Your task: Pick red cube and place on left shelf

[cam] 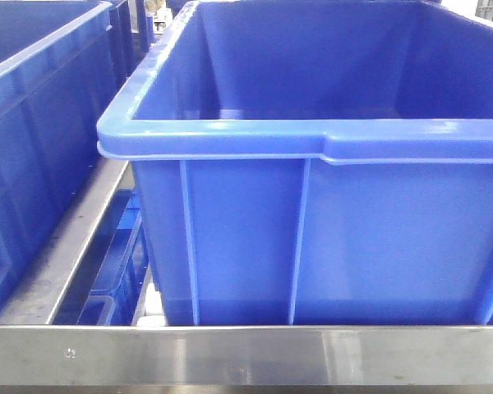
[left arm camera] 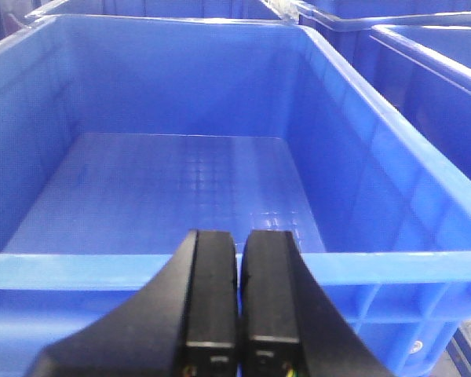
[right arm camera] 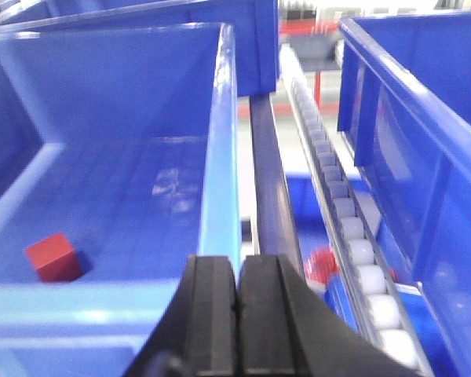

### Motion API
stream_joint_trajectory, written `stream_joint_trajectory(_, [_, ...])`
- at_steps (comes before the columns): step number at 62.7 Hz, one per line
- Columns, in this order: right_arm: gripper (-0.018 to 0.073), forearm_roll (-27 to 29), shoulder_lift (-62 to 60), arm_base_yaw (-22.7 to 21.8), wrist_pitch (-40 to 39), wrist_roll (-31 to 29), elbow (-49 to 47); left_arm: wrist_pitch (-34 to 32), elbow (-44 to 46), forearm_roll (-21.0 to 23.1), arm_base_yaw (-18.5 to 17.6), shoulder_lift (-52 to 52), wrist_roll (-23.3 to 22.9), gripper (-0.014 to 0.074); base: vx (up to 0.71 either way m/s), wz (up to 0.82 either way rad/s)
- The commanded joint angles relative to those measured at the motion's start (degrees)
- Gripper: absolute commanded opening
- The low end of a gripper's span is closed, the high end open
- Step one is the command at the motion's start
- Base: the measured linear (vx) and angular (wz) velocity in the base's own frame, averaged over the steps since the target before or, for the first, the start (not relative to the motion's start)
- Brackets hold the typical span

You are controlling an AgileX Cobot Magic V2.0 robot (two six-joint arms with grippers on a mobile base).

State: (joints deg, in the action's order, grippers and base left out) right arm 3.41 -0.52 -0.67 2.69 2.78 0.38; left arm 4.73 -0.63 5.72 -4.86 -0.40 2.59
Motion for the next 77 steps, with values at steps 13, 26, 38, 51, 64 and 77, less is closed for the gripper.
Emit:
stream_joint_trajectory(13, [0.0046, -2.95, -1.16, -0.38, -9.69, -0.05, -0.13, -5.09, -1.36, 0.07, -0.35, -0.7, -0.31, 0.0101, 0.01, 0.09])
stream_joint_trajectory(26, [0.0046, -2.95, -1.16, -0.38, -9.91, -0.05, -0.13, -5.09, -1.36, 0.07, -0.35, -0.7, -0.31, 0.0102, 0.0, 0.0])
stream_joint_trajectory(38, [0.0046, -2.95, -1.16, -0.38, -9.77, -0.05, -0.13, -5.09, -1.36, 0.07, -0.35, -0.7, -0.31, 0.0101, 0.0, 0.0])
stream_joint_trajectory(51, [0.0046, -2.95, -1.16, -0.38, -9.77, -0.05, -0.13, -5.09, -1.36, 0.07, -0.35, -0.7, -0.31, 0.0101, 0.0, 0.0])
stream_joint_trajectory(64, [0.0046, -2.95, -1.16, -0.38, -9.77, -0.05, -0.13, -5.09, -1.36, 0.07, -0.35, -0.7, -0.31, 0.0102, 0.0, 0.0])
stream_joint_trajectory(77, [0.0046, -2.95, -1.1, -0.38, -9.77, -0.05, -0.13, -5.09, -1.36, 0.07, -0.35, -0.7, -0.31, 0.0101, 0.0, 0.0])
